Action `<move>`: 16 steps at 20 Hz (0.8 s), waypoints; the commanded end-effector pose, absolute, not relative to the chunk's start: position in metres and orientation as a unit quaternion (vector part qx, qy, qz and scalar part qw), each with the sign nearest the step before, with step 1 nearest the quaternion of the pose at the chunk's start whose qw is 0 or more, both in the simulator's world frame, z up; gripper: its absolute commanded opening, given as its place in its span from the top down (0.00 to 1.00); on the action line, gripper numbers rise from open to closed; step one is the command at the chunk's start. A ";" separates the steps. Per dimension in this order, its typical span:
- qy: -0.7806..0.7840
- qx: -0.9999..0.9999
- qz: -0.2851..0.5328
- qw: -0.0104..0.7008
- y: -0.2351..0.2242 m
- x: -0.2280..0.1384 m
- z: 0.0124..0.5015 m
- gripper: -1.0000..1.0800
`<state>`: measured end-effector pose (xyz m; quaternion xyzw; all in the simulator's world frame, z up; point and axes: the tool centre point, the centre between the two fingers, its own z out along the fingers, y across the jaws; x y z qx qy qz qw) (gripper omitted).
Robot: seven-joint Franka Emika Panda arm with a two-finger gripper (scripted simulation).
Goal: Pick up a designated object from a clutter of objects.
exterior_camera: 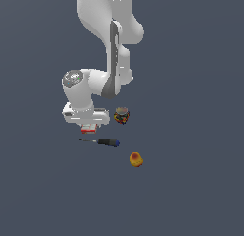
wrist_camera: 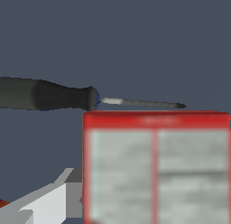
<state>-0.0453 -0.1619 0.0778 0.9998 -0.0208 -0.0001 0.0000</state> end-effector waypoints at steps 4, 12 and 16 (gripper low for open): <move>-0.021 1.000 0.000 0.000 -0.164 -0.031 0.128 1.00; -0.021 1.000 0.000 0.001 -0.166 -0.007 0.206 1.00; -0.021 1.000 0.000 0.001 -0.168 0.005 0.245 1.00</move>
